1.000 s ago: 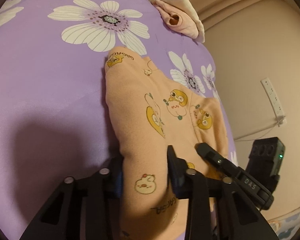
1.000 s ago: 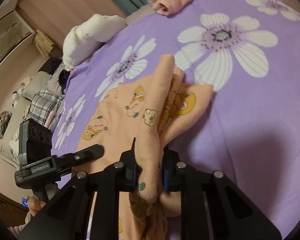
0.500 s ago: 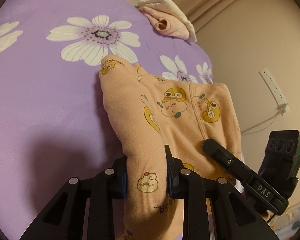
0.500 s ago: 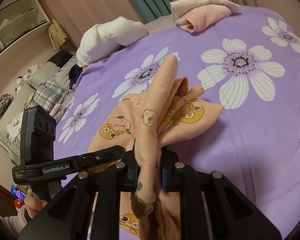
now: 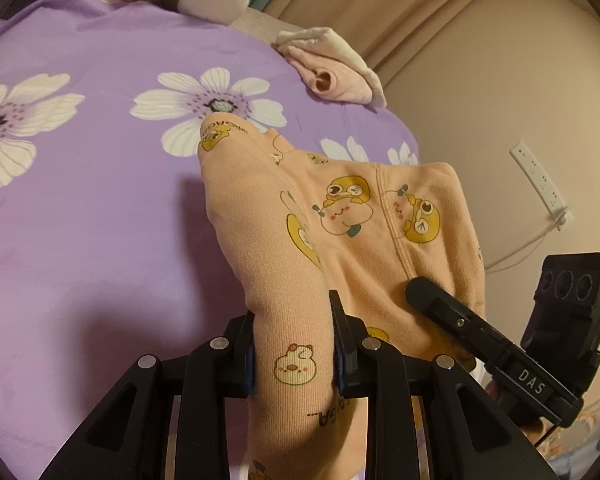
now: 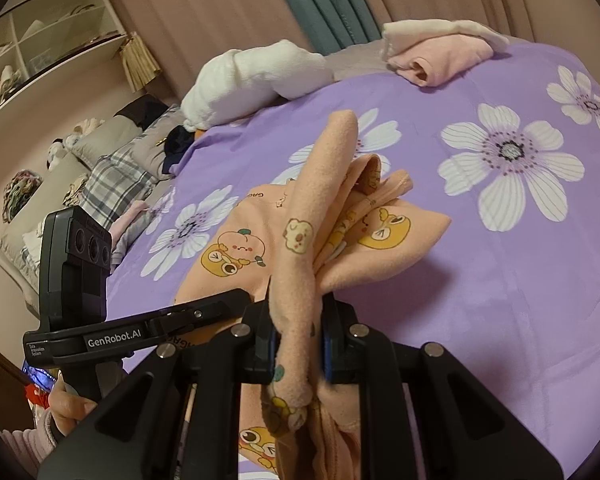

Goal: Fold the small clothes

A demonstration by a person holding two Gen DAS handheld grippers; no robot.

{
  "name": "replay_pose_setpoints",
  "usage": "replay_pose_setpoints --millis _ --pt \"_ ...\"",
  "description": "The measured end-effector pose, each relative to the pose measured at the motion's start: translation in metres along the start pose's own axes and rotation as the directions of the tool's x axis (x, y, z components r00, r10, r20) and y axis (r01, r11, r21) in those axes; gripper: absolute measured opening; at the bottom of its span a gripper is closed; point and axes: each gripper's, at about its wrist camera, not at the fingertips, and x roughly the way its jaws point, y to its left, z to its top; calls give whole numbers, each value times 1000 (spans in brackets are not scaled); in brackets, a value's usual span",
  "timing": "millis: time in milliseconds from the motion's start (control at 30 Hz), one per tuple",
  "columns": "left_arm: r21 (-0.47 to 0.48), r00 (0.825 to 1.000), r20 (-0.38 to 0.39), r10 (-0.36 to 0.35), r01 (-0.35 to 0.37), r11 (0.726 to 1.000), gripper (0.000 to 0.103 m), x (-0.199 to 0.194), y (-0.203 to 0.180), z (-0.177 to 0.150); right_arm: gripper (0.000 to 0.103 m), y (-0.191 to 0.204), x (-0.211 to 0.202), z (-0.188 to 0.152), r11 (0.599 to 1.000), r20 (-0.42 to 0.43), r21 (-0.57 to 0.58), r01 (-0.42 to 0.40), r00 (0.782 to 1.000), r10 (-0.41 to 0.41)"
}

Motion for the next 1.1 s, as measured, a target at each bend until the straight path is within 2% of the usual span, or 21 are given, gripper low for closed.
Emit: replay_pose_setpoints --millis 300,667,867,1100 --pt "-16 999 48 26 -25 1000 26 -27 25 2 17 36 16 4 999 -2 -44 -29 1000 29" --pt "-55 993 87 85 -80 995 26 -36 65 19 17 65 63 16 995 -15 -82 -60 998 59" --pt "-84 991 82 108 -101 991 26 -27 90 31 17 66 96 25 994 -32 -81 -69 997 67" --pt "-102 990 30 141 -138 985 26 -8 109 32 18 57 130 25 998 -90 -50 -44 995 39"
